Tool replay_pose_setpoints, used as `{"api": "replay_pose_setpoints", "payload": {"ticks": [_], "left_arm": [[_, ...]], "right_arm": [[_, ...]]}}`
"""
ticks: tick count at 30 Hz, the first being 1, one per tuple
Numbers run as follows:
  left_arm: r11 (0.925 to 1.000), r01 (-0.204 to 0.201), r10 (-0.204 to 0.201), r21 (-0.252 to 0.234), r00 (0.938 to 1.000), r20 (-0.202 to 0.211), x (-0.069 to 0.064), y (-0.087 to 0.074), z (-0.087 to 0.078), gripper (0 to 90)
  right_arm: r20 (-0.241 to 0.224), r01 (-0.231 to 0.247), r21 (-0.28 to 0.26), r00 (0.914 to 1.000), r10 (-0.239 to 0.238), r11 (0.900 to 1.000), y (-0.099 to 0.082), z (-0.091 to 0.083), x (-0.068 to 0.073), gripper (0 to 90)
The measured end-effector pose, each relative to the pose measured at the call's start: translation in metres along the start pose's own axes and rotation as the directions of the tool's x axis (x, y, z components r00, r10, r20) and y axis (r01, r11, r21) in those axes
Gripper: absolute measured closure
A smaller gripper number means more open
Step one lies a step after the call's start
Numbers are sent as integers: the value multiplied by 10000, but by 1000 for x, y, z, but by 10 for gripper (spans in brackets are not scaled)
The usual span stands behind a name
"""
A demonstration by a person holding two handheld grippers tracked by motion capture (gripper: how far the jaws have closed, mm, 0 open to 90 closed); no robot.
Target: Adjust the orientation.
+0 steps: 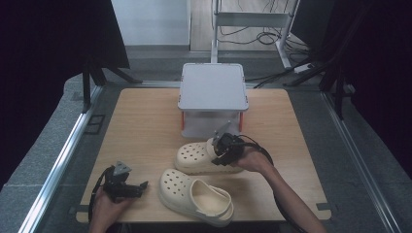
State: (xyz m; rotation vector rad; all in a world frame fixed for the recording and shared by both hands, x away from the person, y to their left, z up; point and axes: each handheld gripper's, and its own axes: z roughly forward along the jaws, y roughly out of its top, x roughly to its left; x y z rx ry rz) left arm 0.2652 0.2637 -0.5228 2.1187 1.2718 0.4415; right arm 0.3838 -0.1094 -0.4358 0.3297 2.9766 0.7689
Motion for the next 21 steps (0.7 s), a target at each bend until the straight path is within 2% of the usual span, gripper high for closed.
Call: {"api": "replay_pose_setpoints", "payload": {"ticks": [1, 2, 4, 6, 7, 9, 12, 16, 18, 21], "left_arm": [[10000, 0, 0, -1, 10000, 1, 0, 0, 0, 0], [10000, 1, -1, 0, 10000, -1, 0, 0, 0, 0], [10000, 21, -21, -18, 10000, -2, 0, 0, 0, 0], [10000, 14, -14, -11, 10000, -4, 0, 0, 0, 0], [10000, 18, -18, -13, 10000, -4, 0, 0, 0, 0], [10000, 17, -17, -12, 10000, -4, 0, 0, 0, 0], [10000, 15, -15, -12, 10000, -4, 0, 0, 0, 0], [10000, 17, -17, -13, 10000, -4, 0, 0, 0, 0], [10000, 18, -18, -9, 10000, 3, 0, 0, 0, 0], [10000, 17, -17, -6, 10000, 1, 0, 0, 0, 0]], "right_arm": [[-374, 211, 126, 9991, -206, 9997, 3, 1, 1, 751], [-374, 211, 126, 9991, -206, 9997, 3, 1, 1, 751], [-205, 135, 304, 9997, -129, 9994, 6, 0, 4, 767], [59, -7, 185, 10000, 6, 9998, 7, -1, 9, 772], [295, -301, -51, 9991, 302, 9995, 10, -4, 15, 774], [364, -442, -80, 9983, 444, 9990, 12, -6, 19, 774], [923, -949, 134, 9914, 932, 9954, 18, -11, 34, 774], [1411, -1756, 66, 9748, 1729, 9844, 22, -14, 50, 774], [1566, -1864, 9, 9704, 1839, 9825, 23, -13, 57, 774], [1544, -1919, 57, 9698, 1887, 9814, 25, -7, 68, 774]]}}
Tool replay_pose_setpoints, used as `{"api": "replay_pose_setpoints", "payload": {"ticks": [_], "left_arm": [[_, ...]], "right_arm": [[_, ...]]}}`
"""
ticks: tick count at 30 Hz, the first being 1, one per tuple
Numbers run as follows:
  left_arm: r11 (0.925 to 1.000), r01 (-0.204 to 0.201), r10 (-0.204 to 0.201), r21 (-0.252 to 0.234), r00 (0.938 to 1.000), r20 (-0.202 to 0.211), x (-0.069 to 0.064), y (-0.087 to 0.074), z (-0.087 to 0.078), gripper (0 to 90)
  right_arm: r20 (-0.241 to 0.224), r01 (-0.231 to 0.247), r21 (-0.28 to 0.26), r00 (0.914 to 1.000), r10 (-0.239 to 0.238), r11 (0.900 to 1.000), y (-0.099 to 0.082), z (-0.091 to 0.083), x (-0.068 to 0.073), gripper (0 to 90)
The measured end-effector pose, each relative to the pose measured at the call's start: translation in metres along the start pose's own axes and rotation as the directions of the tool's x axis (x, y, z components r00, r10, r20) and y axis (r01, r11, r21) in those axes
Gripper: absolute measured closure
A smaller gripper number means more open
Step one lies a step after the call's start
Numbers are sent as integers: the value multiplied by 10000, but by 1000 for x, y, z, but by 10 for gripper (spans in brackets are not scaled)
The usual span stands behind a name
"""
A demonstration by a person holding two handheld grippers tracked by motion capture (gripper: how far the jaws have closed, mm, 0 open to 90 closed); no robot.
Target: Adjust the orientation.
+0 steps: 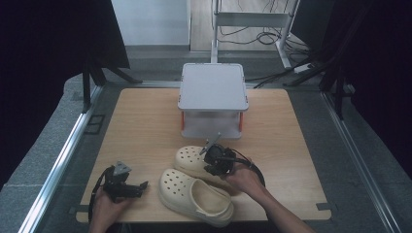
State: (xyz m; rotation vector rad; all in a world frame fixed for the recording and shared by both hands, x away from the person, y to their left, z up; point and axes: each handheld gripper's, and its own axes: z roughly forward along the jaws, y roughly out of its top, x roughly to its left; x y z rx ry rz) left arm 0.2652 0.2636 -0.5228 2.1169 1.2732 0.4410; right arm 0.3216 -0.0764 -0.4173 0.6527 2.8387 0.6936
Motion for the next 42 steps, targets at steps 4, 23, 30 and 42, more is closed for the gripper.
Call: {"api": "replay_pose_setpoints", "payload": {"ticks": [4, 23, 30, 42], "left_arm": [[10000, 28, -28, -1, 10000, 5, 0, 0, 0, 0], [10000, 31, -31, 0, 10000, 8, 0, 0, 0, 0], [10000, 27, -27, 16, 10000, 17, 0, 0, 0, 0], [10000, 46, -46, -6, 10000, 7, 0, 0, 0, 0]], "right_arm": [[19, 23, -155, 10000, -23, 9999, -1, 4, 5, 774], [-1175, 404, -537, 9920, -464, 9977, -14, 0, 5, 597], [-1621, 425, -578, 9854, -513, 9974, -21, -16, 0, 396], [-1971, 722, -357, 9773, -778, 9968, -17, 12, 14, 265]]}}
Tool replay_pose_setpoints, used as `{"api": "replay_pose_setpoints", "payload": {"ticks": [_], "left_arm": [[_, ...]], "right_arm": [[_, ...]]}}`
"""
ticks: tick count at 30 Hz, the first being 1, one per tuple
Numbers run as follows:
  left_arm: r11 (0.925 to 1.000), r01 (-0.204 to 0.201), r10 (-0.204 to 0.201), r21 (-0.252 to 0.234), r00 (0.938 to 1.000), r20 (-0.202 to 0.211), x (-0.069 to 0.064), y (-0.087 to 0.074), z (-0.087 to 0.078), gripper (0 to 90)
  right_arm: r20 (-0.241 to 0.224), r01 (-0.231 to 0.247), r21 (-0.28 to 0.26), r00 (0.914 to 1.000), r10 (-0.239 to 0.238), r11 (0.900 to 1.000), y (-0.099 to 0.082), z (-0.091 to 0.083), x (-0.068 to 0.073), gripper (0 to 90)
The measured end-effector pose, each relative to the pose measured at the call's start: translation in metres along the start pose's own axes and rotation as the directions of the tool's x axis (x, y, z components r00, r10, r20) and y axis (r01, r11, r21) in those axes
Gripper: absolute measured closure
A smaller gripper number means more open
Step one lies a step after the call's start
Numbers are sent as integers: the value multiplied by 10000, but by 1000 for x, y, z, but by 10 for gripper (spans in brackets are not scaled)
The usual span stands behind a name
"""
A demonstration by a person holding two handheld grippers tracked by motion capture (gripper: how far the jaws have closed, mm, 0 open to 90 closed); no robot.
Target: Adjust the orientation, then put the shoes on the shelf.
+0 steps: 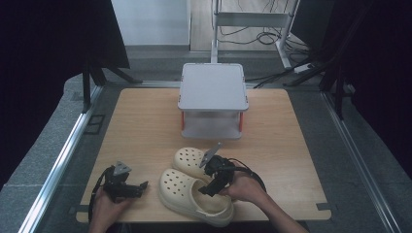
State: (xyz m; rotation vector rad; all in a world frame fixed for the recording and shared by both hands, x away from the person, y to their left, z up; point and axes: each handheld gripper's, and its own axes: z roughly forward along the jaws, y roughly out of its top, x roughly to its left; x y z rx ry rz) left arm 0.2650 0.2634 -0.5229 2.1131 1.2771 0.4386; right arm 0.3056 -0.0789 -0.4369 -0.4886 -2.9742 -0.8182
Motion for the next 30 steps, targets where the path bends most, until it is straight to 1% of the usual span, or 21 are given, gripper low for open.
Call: {"api": "replay_pose_setpoints", "payload": {"ticks": [2, 4, 7, 8, 10, 12, 14, 15, 16, 17, 22, 25, 29, 30], "left_arm": [[10000, -10, 10, 5, 10000, 2, 0, 0, 0, 0], [10000, 3, -3, -12, 10000, -5, 0, 0, 0, 0], [10000, -18, 18, 11, 10000, 2, 0, 0, 0, 0], [10000, -17, 17, 10, 10000, 4, 0, 0, 0, 0], [10000, -17, 17, 10, 10000, 2, 0, 0, 0, 0], [10000, -18, 18, 10, 10000, 3, 0, 0, 0, 0], [10000, -16, 16, 9, 10000, 3, 0, 0, 0, 0], [10000, -13, 13, 7, 10000, 2, 0, 0, 0, 0], [10000, -16, 16, 8, 10000, 2, 0, 0, 0, 0], [10000, -14, 14, 9, 10000, 3, 0, 0, 0, 0], [10000, -17, 17, 5, 10000, -4, 0, 0, 0, 0], [10000, -18, 18, 5, 10000, -4, 0, 0, 0, 0], [10000, -16, 16, 3, 10000, -2, 0, 0, 0, 0], [10000, -16, 16, 4, 10000, -2, 0, 0, 0, 0]], "right_arm": [[122, 155, 18, 9998, -156, 9999, 2, 4, 2, 297], [249, 206, 32, 9995, -207, 9998, 5, 7, 3, 341], [353, 222, 51, 9991, -224, 9997, 7, 12, 3, 385], [476, 240, 178, 9986, -248, 9996, 8, 16, 2, 413], [518, 240, 226, 9983, -251, 9995, 9, 17, 2, 428], [666, 258, 338, 9974, -280, 9991, 9, 18, 3, 485], [803, 124, 357, 9967, -152, 9993, 9, 18, 2, 535], [756, 63, 378, 9971, -91, 9993, 9, 18, 2, 554], [713, -52, 434, 9975, 21, 9990, 9, 17, 2, 631], [670, -61, 451, 9977, 30, 9990, 10, 17, 2, 683], [855, -72, 599, 9963, 21, 9982, 12, 16, 5, 707], [916, -201, 661, 9957, 140, 9976, 13, 16, 6, 710], [876, -282, 710, 9959, 219, 9971, 13, 14, 5, 713], [785, -310, 751, 9966, 251, 9967, 14, 12, 5, 714]]}}
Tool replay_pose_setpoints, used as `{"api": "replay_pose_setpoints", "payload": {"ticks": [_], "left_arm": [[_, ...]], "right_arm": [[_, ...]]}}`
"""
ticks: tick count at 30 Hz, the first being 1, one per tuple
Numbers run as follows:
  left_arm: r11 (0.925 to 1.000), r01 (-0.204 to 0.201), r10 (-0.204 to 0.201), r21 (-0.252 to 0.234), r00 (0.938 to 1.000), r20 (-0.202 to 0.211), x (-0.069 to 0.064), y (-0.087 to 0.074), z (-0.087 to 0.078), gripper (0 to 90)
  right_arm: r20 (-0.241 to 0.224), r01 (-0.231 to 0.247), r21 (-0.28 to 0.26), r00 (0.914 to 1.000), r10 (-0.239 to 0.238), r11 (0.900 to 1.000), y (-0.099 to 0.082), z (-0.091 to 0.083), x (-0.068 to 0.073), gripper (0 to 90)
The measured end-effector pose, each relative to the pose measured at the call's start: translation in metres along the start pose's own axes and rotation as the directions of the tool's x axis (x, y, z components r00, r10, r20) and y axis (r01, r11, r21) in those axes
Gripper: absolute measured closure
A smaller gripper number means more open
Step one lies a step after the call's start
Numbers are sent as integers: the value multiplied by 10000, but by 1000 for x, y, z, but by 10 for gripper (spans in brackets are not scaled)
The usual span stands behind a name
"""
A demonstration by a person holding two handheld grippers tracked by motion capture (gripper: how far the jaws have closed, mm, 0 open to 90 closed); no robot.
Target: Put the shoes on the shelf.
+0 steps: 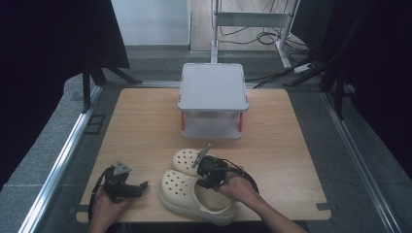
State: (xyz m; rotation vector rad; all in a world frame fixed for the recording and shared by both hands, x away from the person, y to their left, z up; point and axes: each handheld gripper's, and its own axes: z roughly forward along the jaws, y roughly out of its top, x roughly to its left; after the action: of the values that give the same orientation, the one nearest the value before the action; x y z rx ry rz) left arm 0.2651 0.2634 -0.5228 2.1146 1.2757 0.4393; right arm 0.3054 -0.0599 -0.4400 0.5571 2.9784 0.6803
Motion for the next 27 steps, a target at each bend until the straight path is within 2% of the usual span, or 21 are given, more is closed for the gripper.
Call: {"api": "replay_pose_setpoints", "payload": {"ticks": [13, 27], "left_arm": [[10000, 6, -6, 14, 10000, 7, 0, 0, 0, 0], [10000, -14, 14, 23, 10000, 8, 0, 0, 0, 0]], "right_arm": [[-213, -165, -140, 9996, 162, 9998, 4, -20, 1, 716], [-17, -701, -267, 9975, 700, 9972, 11, -63, -11, 716]]}}
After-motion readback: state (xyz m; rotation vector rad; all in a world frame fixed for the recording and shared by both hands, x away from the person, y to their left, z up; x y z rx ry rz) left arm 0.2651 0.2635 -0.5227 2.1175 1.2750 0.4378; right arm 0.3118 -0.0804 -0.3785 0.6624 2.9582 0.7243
